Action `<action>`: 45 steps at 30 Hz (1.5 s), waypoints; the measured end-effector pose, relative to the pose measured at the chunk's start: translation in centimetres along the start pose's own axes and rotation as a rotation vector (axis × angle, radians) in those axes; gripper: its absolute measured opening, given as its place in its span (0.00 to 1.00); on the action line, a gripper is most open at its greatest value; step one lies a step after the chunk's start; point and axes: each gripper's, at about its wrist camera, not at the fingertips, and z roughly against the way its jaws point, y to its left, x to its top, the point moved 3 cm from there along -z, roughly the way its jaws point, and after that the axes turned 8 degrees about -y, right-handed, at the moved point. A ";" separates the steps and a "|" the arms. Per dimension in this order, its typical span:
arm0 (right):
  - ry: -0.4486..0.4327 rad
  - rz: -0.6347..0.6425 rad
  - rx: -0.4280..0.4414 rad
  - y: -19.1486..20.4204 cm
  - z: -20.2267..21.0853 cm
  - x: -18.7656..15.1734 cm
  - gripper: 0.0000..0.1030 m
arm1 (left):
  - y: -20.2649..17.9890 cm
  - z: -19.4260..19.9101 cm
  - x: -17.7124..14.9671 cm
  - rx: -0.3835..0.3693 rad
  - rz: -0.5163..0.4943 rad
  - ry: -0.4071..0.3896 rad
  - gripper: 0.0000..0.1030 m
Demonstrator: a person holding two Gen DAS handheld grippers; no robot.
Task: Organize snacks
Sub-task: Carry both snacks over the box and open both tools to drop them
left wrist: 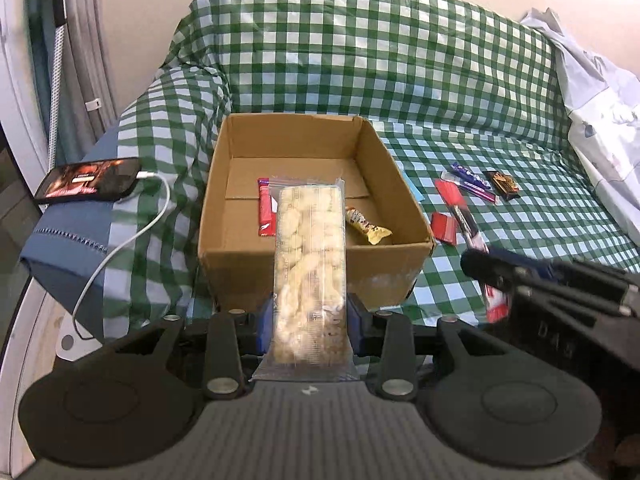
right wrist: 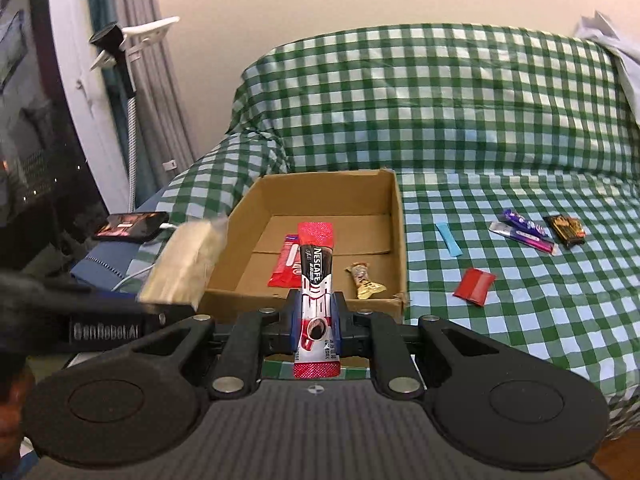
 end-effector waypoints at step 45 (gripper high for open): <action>0.042 0.123 -0.024 1.8 -1.6 0.7 0.16 | 3.2 -1.3 -0.3 -0.024 0.073 -0.011 0.39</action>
